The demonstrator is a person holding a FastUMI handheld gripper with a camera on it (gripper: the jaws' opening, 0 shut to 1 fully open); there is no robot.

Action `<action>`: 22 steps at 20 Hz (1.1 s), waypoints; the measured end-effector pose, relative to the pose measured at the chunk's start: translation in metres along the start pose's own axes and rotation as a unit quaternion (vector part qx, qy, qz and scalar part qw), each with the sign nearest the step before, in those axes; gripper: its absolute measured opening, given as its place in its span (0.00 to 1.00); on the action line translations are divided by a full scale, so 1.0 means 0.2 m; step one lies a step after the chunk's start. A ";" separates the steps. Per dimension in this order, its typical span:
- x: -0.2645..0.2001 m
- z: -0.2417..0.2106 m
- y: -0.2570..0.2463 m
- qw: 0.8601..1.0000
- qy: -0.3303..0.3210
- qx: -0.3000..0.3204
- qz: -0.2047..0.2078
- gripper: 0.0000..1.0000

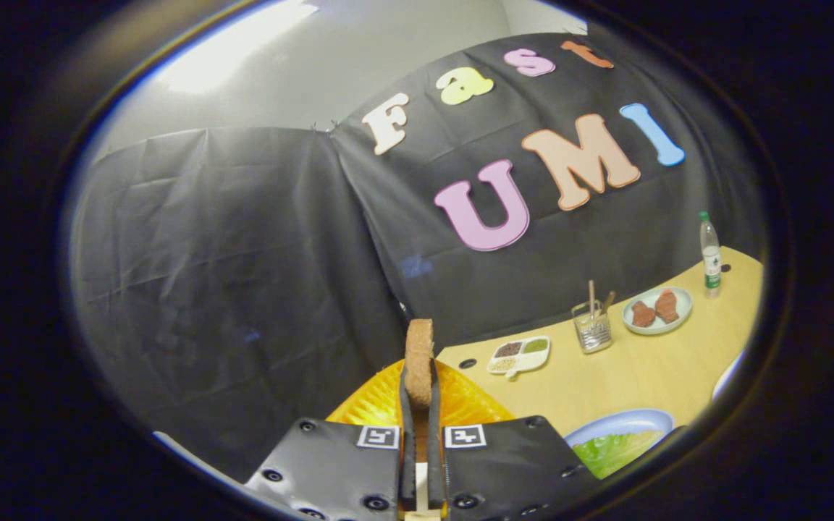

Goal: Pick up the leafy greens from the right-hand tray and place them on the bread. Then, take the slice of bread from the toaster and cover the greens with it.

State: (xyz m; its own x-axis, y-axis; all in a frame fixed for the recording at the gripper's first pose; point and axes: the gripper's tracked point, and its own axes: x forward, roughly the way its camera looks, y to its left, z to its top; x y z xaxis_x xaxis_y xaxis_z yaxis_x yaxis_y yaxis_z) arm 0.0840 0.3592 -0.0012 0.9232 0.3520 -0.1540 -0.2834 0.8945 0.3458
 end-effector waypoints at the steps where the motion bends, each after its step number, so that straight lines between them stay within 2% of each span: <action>1: -0.03 0.03 -0.04 1.000 -0.009 0.010 -0.003 0.09; 5: -0.18 0.13 -0.25 0.998 -0.039 0.045 -0.022 0.09; 8: -0.26 0.11 -0.40 0.995 -0.049 0.077 -0.034 0.09; 13: -0.33 -0.07 -0.60 0.990 -0.033 0.126 -0.052 0.09; 17: -0.34 -0.28 -0.76 0.984 -0.010 0.159 -0.082 0.09; 22: -0.29 -0.51 -0.87 0.971 0.018 0.214 -0.106 0.09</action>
State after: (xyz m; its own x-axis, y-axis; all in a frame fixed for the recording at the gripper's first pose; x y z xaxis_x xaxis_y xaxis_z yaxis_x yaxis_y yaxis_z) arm 0.0544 0.2110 -0.1466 0.9372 0.1892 -0.2931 0.0522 0.7546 0.6541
